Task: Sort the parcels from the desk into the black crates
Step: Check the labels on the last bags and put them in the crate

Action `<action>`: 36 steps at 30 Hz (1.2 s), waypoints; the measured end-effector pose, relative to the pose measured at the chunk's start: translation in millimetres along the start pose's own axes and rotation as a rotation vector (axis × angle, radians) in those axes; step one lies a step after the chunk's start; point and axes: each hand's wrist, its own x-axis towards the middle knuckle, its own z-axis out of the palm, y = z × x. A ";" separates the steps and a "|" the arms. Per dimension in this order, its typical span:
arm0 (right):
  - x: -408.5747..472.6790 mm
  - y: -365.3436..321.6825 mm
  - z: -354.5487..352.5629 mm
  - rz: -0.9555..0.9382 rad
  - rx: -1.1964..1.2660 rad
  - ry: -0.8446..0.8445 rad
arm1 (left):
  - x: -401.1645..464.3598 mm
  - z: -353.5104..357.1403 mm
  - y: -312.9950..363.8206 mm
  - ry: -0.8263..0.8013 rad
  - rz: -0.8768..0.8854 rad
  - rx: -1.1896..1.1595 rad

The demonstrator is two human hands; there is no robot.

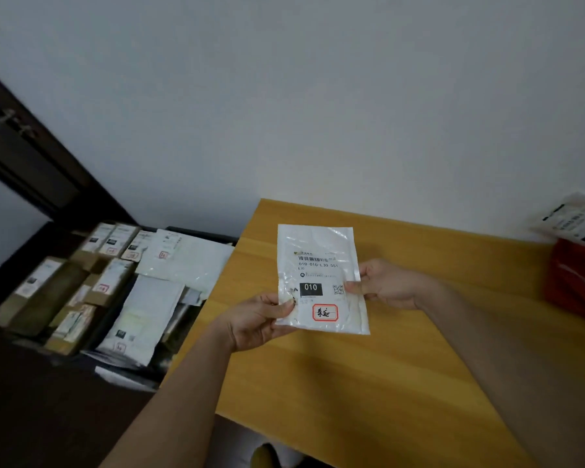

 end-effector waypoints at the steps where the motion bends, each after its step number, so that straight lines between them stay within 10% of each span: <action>1: 7.7 -2.3 8.3 0.008 -0.045 0.015 | -2.6 -10.1 0.6 0.024 -0.003 0.016; 16: 139.4 -36.1 209.9 0.025 -0.078 0.357 | -68.6 -255.8 32.6 0.558 0.133 0.205; 36: 300.0 -19.4 312.7 0.248 -0.197 0.075 | -33.3 -407.9 31.8 0.747 -0.075 0.260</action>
